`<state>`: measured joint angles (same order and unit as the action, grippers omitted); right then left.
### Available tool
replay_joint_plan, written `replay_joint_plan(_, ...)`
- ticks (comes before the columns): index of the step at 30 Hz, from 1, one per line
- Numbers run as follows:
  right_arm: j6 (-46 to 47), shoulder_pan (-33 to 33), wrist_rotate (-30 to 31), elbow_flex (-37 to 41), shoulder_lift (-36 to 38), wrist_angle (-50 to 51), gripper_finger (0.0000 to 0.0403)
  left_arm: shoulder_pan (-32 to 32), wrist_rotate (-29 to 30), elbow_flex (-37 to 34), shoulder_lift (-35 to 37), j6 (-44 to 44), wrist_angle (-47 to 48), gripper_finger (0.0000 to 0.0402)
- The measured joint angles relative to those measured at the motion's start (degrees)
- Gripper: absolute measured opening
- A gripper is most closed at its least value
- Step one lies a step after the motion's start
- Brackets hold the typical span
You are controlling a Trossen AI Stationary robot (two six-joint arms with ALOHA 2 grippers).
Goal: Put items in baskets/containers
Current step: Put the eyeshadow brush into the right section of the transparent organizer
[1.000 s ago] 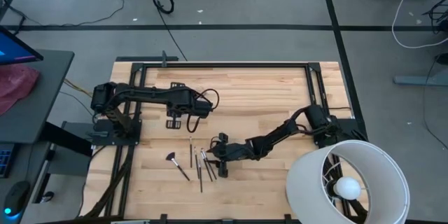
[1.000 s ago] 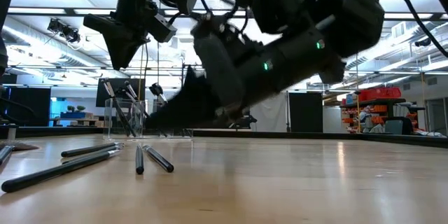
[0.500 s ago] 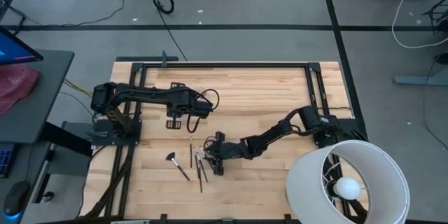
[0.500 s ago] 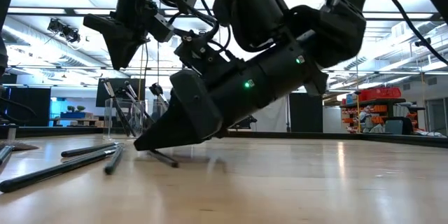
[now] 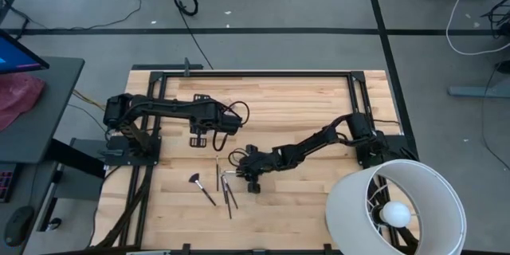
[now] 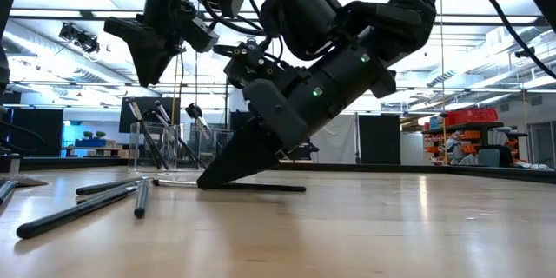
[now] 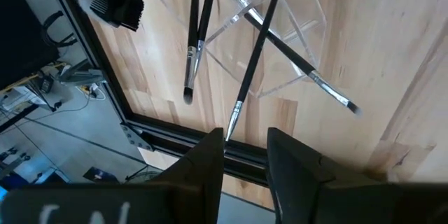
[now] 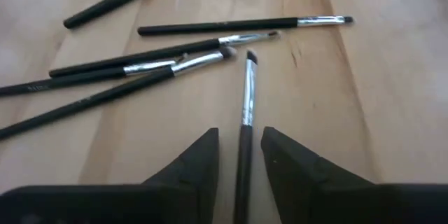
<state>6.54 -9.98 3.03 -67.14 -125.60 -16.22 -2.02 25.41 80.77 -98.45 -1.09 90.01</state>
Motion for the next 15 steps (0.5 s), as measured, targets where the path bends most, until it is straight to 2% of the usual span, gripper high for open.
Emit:
replay_joint_plan(7, -2.7, 0.3, 1.1, 2.4, -1.4, -3.8, 0.0121, 0.0, -0.4, 0.0, 0.0, -3.5, -0.1, 0.0115)
replay_joint_plan(12, -2.8, 0.4, 0.3, 6.2, -1.7, -11.9, 0.0115, 1.5, -7.8, 0.0, 0.0, -4.4, -5.5, 0.0115)
replay_joint_plan(15, -2.9, 0.5, 0.6, 8.1, -1.8, -15.2, 0.0091, 4.2, -9.3, 0.0, 0.0, -3.9, -7.7, 0.0115)
